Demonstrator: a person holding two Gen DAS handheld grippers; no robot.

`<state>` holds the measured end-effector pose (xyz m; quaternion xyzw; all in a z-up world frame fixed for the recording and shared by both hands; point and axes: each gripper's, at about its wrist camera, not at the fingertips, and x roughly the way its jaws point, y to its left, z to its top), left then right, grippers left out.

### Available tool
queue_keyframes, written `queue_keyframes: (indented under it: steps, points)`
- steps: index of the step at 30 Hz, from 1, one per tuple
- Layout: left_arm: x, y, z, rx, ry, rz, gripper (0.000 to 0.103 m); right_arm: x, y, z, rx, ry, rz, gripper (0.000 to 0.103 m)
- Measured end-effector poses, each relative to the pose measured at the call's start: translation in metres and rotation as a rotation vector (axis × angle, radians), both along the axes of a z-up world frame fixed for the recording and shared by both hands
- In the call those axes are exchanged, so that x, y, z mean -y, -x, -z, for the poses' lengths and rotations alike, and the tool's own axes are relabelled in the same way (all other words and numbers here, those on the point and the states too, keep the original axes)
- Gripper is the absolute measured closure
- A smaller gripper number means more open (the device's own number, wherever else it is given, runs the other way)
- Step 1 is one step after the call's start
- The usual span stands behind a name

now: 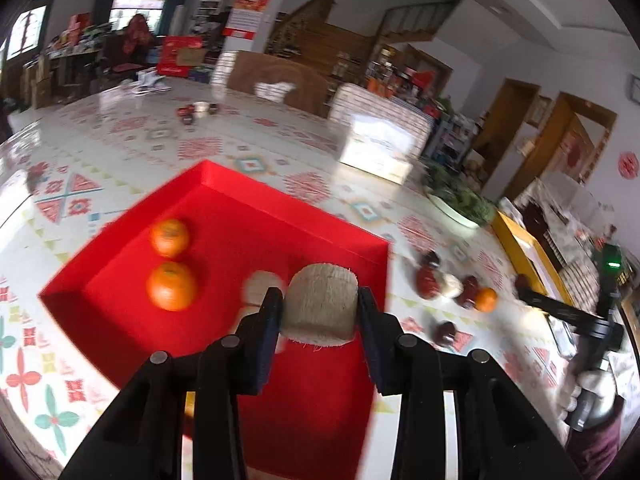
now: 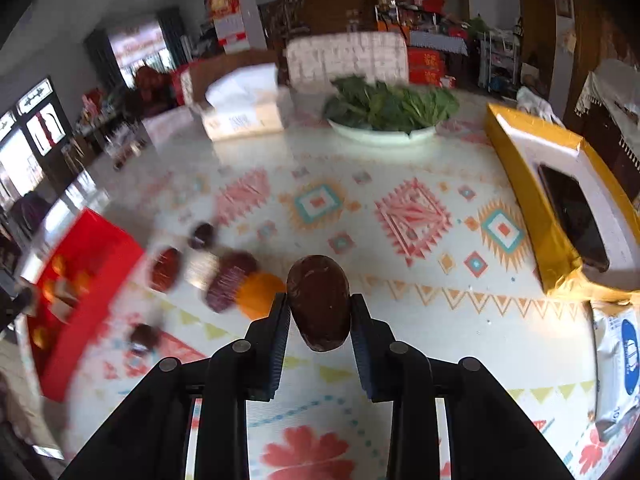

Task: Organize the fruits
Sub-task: 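Carry the white cake and date over the red tray and open both tools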

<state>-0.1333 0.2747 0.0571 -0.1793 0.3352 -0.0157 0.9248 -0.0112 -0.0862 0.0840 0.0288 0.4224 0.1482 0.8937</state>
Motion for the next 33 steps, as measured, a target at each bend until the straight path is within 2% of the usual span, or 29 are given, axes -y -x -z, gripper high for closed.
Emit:
queue_keyframes:
  steps: [4,6,13,19,26,29,33]
  points:
    - [-0.032,0.001,0.012,-0.028,0.035,-0.078,0.066,-0.045,0.012,-0.026,0.017,-0.069,-0.119,0.070]
    - [-0.043,0.002,0.016,-0.039,0.037,-0.105,0.066,-0.073,0.017,-0.029,0.010,-0.085,-0.184,0.070]
    - [-0.077,-0.004,0.023,-0.076,0.005,-0.179,0.066,-0.187,0.030,-0.012,-0.090,-0.110,-0.423,0.070]
    - [-0.091,-0.036,0.020,-0.116,-0.043,-0.154,0.066,-0.256,0.051,0.001,-0.098,-0.046,-0.537,0.070]
    - [-0.097,-0.056,0.026,-0.143,-0.043,-0.126,0.066,-0.290,0.059,0.023,-0.117,0.042,-0.583,0.070]
    - [-0.100,-0.057,0.026,-0.129,-0.024,-0.125,0.057,-0.294,0.063,0.028,-0.121,0.064,-0.595,0.070]
    - [-0.102,-0.049,0.019,-0.097,-0.008,-0.138,0.051,-0.298,0.067,0.033,-0.125,0.073,-0.605,0.070]
